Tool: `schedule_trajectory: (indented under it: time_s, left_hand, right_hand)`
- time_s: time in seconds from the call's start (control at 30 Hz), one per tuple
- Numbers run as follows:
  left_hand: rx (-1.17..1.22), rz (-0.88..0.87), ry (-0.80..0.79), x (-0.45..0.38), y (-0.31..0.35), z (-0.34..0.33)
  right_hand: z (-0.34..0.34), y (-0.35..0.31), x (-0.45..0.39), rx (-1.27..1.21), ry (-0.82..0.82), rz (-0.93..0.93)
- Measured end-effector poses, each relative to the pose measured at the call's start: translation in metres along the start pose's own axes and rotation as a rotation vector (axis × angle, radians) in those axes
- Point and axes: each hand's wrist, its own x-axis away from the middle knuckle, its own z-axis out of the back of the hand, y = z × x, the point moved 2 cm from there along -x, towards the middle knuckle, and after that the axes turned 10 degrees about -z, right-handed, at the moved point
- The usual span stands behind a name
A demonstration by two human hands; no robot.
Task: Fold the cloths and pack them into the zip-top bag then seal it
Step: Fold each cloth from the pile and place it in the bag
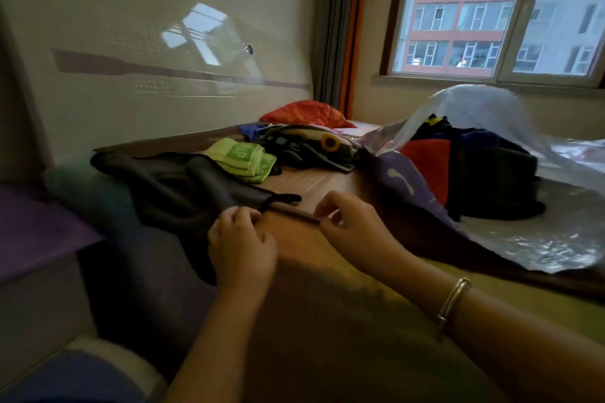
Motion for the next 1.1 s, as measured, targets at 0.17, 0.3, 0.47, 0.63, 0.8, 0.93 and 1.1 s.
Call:
schedule_trajectory:
  time_s: [0.17, 0.3, 0.47, 0.63, 0.8, 0.93, 1.1]
  left_hand:
    - [-0.078, 0.099, -0.221, -0.012, -0.051, 0.003]
    - [0.156, 0.226, -0.263, -0.02, -0.063, 0.004]
    - [0.274, 0.15, -0.253, -0.022, -0.048, 0.005]
    - [0.253, 0.077, -0.109, -0.019, -0.028, 0.011]
    - [0.297, -0.003, 0.032, -0.002, 0.009, 0.016]
    - [0.163, -0.022, -0.08, 0.013, 0.035, -0.006]
    - [0.131, 0.097, -0.469, 0.04, 0.045, -0.052]
  right_hand:
    - [-0.077, -0.017, -0.032, -0.658, -0.32, -0.551]
    - [-0.114, -0.031, -0.057, -0.971, -0.433, -0.691]
    - [-0.12, -0.043, -0.067, -1.161, -0.42, -0.666]
    - [-0.073, -0.012, -0.038, -1.303, -0.154, -0.56]
    - [0.001, 0.037, 0.033, -1.247, -0.012, -0.56]
    - [0.061, 0.075, 0.081, -1.22, 0.108, -0.654]
    - [0.082, 0.11, 0.111, -1.119, 0.152, -0.747]
